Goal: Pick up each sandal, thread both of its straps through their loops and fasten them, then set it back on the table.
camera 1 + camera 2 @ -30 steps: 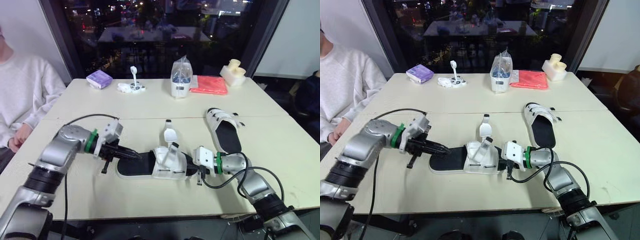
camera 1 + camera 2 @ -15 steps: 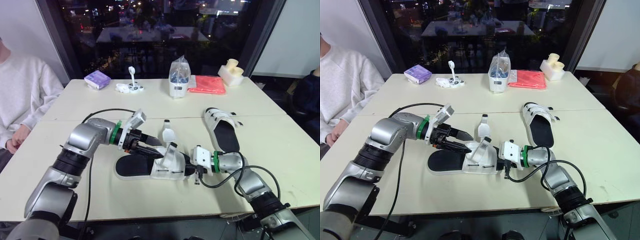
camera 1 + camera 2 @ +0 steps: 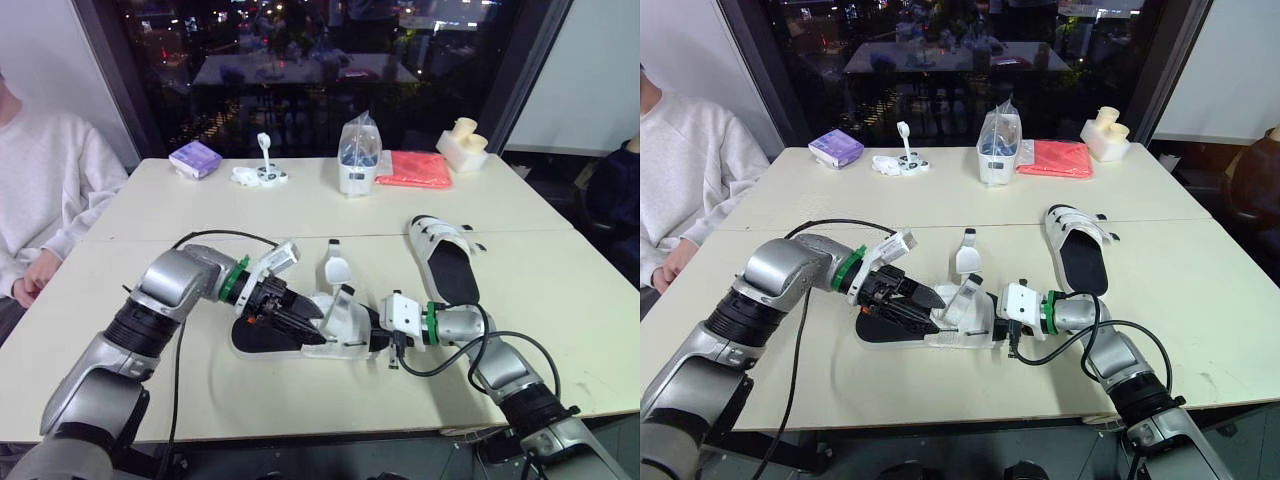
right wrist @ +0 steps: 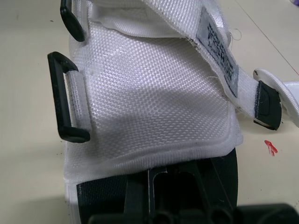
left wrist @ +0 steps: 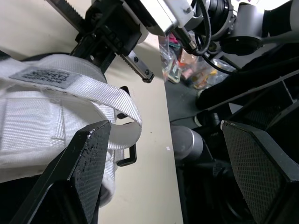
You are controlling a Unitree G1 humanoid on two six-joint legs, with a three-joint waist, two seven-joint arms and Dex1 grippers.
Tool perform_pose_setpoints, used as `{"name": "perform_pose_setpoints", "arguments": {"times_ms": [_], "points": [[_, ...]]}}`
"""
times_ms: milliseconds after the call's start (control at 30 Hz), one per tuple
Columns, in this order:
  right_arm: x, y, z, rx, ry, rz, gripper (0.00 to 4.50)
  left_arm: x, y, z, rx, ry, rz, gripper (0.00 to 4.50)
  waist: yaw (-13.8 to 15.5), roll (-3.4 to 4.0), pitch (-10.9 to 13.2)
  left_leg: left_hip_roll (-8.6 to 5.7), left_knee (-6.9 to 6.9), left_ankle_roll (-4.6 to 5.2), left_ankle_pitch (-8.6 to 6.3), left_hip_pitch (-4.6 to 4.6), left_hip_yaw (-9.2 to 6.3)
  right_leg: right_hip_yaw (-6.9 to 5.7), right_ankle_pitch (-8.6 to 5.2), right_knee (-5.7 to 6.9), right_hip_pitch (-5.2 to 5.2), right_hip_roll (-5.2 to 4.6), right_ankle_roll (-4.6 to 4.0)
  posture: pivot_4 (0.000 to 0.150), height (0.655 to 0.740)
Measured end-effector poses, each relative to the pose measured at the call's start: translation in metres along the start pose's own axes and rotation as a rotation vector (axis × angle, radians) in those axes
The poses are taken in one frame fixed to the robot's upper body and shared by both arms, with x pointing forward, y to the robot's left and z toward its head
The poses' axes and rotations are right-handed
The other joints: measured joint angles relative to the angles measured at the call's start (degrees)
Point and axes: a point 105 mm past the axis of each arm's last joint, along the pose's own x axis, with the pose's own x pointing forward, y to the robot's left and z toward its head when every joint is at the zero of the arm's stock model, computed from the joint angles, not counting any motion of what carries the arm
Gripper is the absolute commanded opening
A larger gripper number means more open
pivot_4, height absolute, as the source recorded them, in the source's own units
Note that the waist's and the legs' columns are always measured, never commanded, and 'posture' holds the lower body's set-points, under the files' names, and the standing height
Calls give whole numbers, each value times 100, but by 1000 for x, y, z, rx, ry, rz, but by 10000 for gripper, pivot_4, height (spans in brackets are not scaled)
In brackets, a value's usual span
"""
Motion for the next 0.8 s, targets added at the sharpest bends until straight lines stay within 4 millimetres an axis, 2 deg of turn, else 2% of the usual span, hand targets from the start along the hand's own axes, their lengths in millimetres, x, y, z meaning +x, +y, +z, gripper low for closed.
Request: {"name": "perform_pose_setpoints", "arguments": {"times_ms": [167, 400, 533, 700, 800], "points": [[0, -2, 0, -3, 1, -2, 0, 18, 5, -1, -19, 5, -5, 39140, 0, -1, 0, 0, 0, 0, 0, 0, 0, 0, 0, 0, 0, 0, 0, 1500, 7400], [0, -2, 0, -2, 2, -3, 0, 34, 9, 11, 5, -19, 3, 39140, 3, -1, 0, -1, 0, 0, 0, 1, -1, 0, 0, 0, 1, -2, 0, 1500, 7400], [0, -2, 0, -2, 2, -5, 0, 37, 10, 12, 99, -31, 18, 39140, -2, -1, 0, -1, 0, 0, 0, 2, 0, 0, 1, -1, 1, -5, 0, 1500, 7400], [0, -3, 0, 0, 4, -8, 0, 40, 15, -5, 285, 11, 49, 39140, 6, 0, 0, 0, -1, -5, -2, 3, -1, 0, 5, -7, 0, -14, -9, 1500, 7400], [0, -3, -1, 1, 4, -10, 0, 41, 18, -7, 318, 30, 71, 39140, 8, 0, -1, 0, -1, -8, -4, 3, -2, -1, 6, -8, -2, -16, -9, 1500, 7400]]}}
